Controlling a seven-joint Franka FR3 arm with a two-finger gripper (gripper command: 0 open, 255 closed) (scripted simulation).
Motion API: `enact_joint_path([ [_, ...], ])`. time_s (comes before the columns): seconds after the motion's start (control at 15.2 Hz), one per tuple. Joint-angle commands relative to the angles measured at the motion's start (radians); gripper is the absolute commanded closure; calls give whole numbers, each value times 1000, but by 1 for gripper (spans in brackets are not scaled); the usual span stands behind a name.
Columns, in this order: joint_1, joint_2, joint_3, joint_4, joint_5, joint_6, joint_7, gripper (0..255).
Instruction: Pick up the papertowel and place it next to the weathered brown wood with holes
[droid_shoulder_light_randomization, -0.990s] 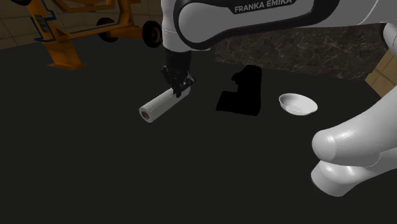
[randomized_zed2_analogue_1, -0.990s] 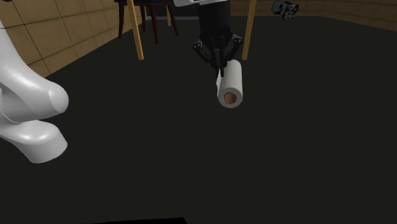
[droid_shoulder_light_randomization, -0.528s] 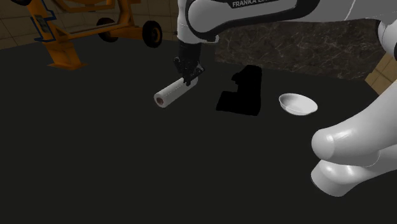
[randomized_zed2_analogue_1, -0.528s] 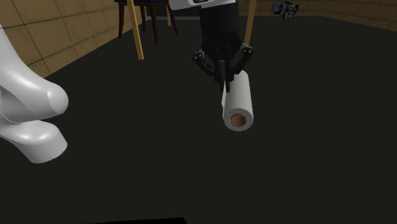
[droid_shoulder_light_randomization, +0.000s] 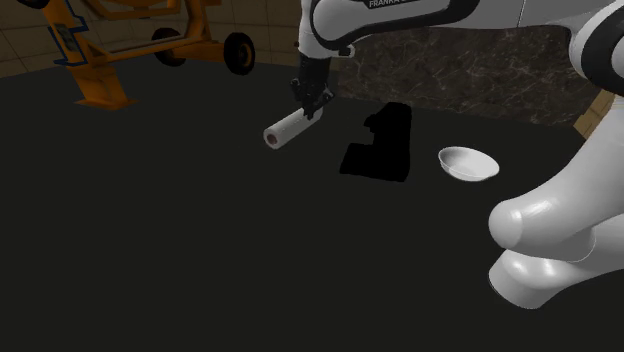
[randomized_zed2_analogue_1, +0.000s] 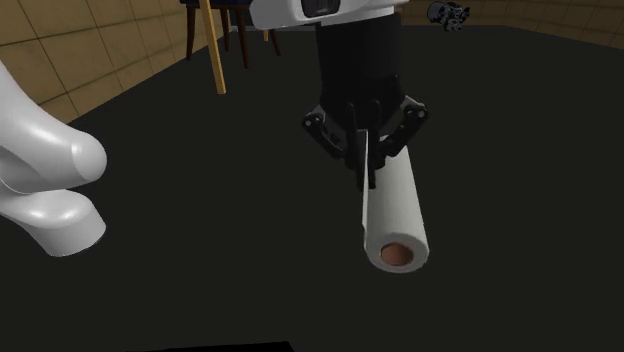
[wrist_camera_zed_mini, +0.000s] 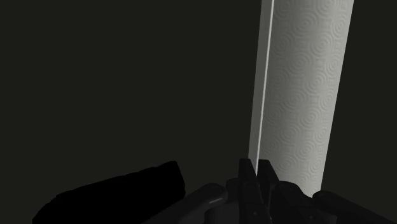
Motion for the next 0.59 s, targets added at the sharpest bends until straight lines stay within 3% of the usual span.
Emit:
enact_joint_path([
  [0.0,-5,61,-15,37,-53,-10,-14,255],
  [0.53,40,279,-104,225,-226,-76,-72,255],
])
